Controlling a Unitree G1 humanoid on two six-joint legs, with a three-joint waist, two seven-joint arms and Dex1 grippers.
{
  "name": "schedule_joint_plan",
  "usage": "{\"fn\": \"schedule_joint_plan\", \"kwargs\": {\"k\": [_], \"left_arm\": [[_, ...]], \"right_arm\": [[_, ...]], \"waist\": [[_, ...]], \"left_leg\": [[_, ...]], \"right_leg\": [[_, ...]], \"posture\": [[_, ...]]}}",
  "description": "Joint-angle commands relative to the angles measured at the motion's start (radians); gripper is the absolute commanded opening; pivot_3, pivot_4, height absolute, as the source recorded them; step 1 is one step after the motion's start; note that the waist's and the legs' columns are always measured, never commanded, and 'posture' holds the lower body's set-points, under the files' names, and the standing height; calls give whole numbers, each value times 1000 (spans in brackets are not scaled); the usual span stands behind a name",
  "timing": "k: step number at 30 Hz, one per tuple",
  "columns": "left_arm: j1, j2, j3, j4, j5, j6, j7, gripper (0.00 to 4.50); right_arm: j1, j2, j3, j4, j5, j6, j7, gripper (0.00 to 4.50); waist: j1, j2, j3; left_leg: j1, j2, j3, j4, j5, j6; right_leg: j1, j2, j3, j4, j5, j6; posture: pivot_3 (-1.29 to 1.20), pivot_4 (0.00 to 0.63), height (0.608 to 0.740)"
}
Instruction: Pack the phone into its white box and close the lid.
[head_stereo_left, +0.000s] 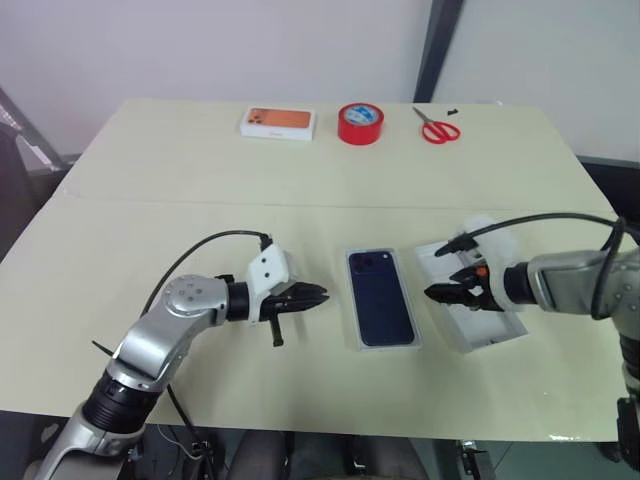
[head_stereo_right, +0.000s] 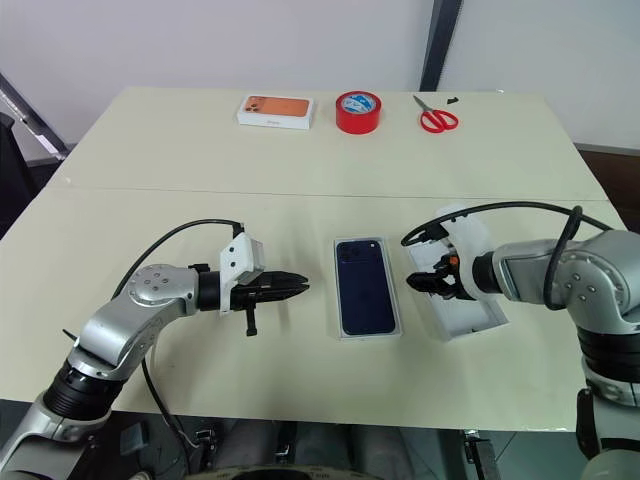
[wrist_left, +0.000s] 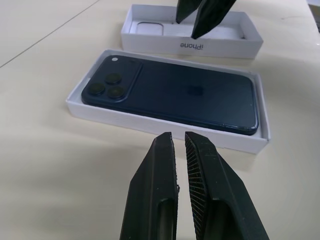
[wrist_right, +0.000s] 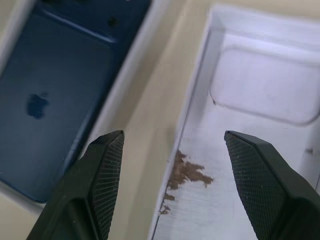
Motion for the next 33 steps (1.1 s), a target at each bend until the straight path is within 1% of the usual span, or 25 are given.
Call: {"fn": "schedule_joint_plan", "kwargs": {"k": [1,3,4,8,12,14,16,17,19,20,21,24,25,26,27,28,30,31,33], "left_arm": [[-8,-2,-10,-29,4,-25,-7,438],[-9,-5,-10,-28,6,-25,-5,438],[-10,-6,-9,-27,7,-25,-4,438],[-11,-10,-3,-20,5,-24,4,438],[-10,-12,12,-7,4,-23,18,438],[-4,-14,24,3,11,-26,33,438],[3,-15,39,12,14,-30,49,438],[5,-18,58,23,11,-31,63,438],[-1,-19,107,69,15,-44,97,438],[-7,-18,125,93,19,-51,109,438],[-14,-18,137,113,23,-59,117,438],[-45,-25,171,168,30,-79,142,438],[-57,-28,181,185,30,-83,149,438],[-69,-28,186,200,39,-92,158,438],[-76,-28,188,210,45,-100,163,438],[-83,-32,191,217,48,-104,170,438],[-91,-39,192,221,48,-108,175,438],[-93,-42,192,221,47,-109,177,438],[-95,-51,183,210,50,-107,182,438]], "right_arm": [[20,18,-42,-9,53,6,-69,3113],[38,37,-47,-5,61,6,-105,2545],[43,46,-48,-5,64,6,-123,2103],[29,65,-56,-1,84,6,-167,28],[-26,66,-83,52,129,6,-194,28],[-75,76,-126,111,159,6,-211,28],[-132,100,-179,185,229,6,-235,28],[-171,121,-212,240,312,6,-248,28],[-186,104,-156,326,739,-172,-365,28],[-187,121,-132,335,867,-239,-402,28],[-184,151,-115,325,930,-285,-418,28],[-165,314,-94,260,941,-360,-445,28],[-150,401,-95,226,941,-401,-487,28],[-128,493,-83,185,941,-446,-545,28],[-112,562,-77,152,941,-482,-598,28],[-84,660,-64,101,941,-536,-684,28],[-30,806,-30,13,941,-627,-843,28],[-6,863,-12,-26,941,-667,-918,28],[71,933,44,-89,941,-726,-1068,28]], "waist": [[0,0,0],[0,0,0],[-1,0,0],[-3,0,0],[-15,0,0],[-18,0,0],[-20,0,0],[-20,0,0],[-19,0,0],[-19,-1,0],[-21,-1,0],[-22,-1,0],[-21,-1,0],[-20,-1,0],[-20,-1,0],[-20,0,0],[-18,0,0],[-17,0,0],[-16,-1,-1]], "left_leg": [[0,0,0,0,0,0],[0,0,0,0,0,0],[0,0,0,0,0,0],[0,0,0,0,0,0],[0,0,0,0,0,0],[1,0,0,0,0,0],[1,0,0,0,0,0],[1,0,0,0,0,0],[2,0,0,0,0,0],[2,1,0,0,0,0],[1,1,0,0,0,0],[1,2,0,0,0,0],[1,2,0,0,0,0],[1,2,0,0,0,0],[1,2,0,1,0,0],[0,2,0,0,0,0],[-4,2,0,0,0,0],[-4,2,0,0,0,0],[-5,1,0,1,1,0]], "right_leg": [[0,0,0,0,0,0],[0,0,0,0,0,0],[0,0,0,0,0,0],[0,0,0,0,0,0],[0,1,0,0,0,0],[0,1,0,1,0,0],[0,1,0,2,0,0],[0,1,1,2,0,0],[0,1,1,2,0,0],[0,2,0,2,0,0],[0,2,0,2,0,0],[0,3,0,3,0,0],[0,3,0,3,0,0],[0,2,0,3,0,0],[0,2,0,3,0,0],[-1,2,0,3,0,0],[-6,2,0,4,0,0],[-6,1,0,4,0,0],[-7,0,0,4,0,0]], "posture": [[0,150,740],[0,150,740],[0,150,740],[0,150,740],[0,150,740],[0,150,740],[0,150,740],[0,150,740],[0,150,740],[0,150,740],[0,150,740],[0,150,740],[0,150,740],[0,150,740],[0,150,740],[0,150,740],[0,150,740],[0,150,740],[0,150,740]]}}
